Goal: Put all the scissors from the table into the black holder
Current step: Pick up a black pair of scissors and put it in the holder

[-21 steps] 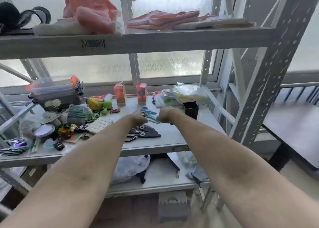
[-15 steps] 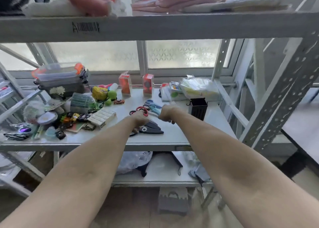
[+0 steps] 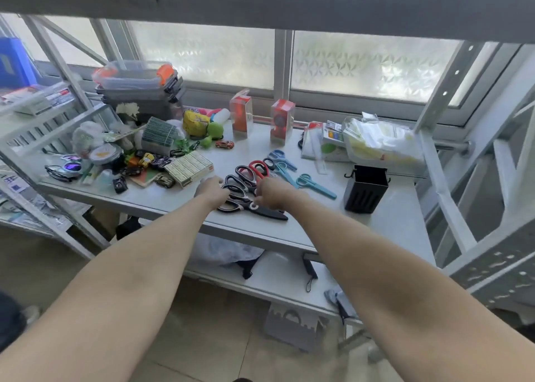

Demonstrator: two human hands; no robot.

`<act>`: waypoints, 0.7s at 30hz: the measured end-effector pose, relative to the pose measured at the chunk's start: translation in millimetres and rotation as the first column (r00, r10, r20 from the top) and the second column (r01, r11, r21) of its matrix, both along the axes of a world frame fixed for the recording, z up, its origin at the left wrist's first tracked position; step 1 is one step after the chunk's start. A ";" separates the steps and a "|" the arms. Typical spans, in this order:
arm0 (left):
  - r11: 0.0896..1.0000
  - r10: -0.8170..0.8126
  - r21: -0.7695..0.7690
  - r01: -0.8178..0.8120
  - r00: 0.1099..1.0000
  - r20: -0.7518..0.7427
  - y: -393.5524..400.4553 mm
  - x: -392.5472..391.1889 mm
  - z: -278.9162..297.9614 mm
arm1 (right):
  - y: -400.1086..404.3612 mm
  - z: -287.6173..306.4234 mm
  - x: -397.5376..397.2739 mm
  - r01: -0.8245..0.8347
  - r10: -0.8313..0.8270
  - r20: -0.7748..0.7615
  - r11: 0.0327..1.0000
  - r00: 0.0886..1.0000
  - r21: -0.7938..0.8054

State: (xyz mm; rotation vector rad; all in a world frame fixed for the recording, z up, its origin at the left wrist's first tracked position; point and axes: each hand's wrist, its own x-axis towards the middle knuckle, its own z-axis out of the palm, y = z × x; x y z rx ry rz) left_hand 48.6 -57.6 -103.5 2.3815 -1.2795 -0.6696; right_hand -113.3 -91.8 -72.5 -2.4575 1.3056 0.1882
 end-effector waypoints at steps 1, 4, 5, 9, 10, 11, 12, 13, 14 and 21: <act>1.000 -0.008 0.015 0.008 1.000 0.008 -2.1 1.2 -3.4 | -0.9 -5.3 3.0 -0.026 0.026 0.004 1.000 1.000 -0.008; 0.999 -0.022 0.034 0.021 0.999 0.032 -11.0 6.4 -14.4 | -4.0 -20.9 11.6 -0.056 0.057 0.026 0.998 0.998 -0.014; 0.999 -0.025 0.046 0.023 0.999 0.042 -14.0 7.7 -18.2 | -4.5 -24.7 14.8 -0.057 0.058 0.028 0.998 0.998 -0.023; 0.994 0.008 0.105 -0.015 0.998 0.070 -22.1 15.3 -25.0 | -6.2 -38.4 28.3 -0.041 0.046 0.038 0.992 0.998 -0.122; 0.994 0.017 0.109 -0.025 0.998 0.068 -24.0 18.9 -26.7 | -6.6 -41.3 30.9 -0.024 0.031 0.042 0.988 0.999 -0.149; 0.993 0.024 0.113 -0.032 0.997 0.067 -26.5 22.8 -29.2 | -7.3 -44.1 32.5 -0.012 0.019 0.039 0.986 0.999 -0.167; 0.993 0.024 0.116 -0.032 0.998 0.063 -28.9 26.5 -31.1 | -8.5 -47.5 33.4 -0.006 0.012 0.034 0.984 0.999 -0.178; 0.992 0.020 0.121 -0.026 0.998 0.054 -31.2 29.9 -33.2 | -9.9 -50.9 33.6 -0.005 0.010 0.029 0.983 1.000 -0.186; 0.992 0.015 0.121 -0.020 0.999 0.040 -32.4 32.3 -34.9 | -11.2 -54.0 33.7 -0.008 0.013 0.026 0.981 1.000 -0.193; 0.993 0.108 0.056 -0.101 0.984 -0.143 -42.3 41.2 -47.2 | -17.9 -64.6 38.1 -0.046 0.047 -0.003 0.975 0.999 -0.218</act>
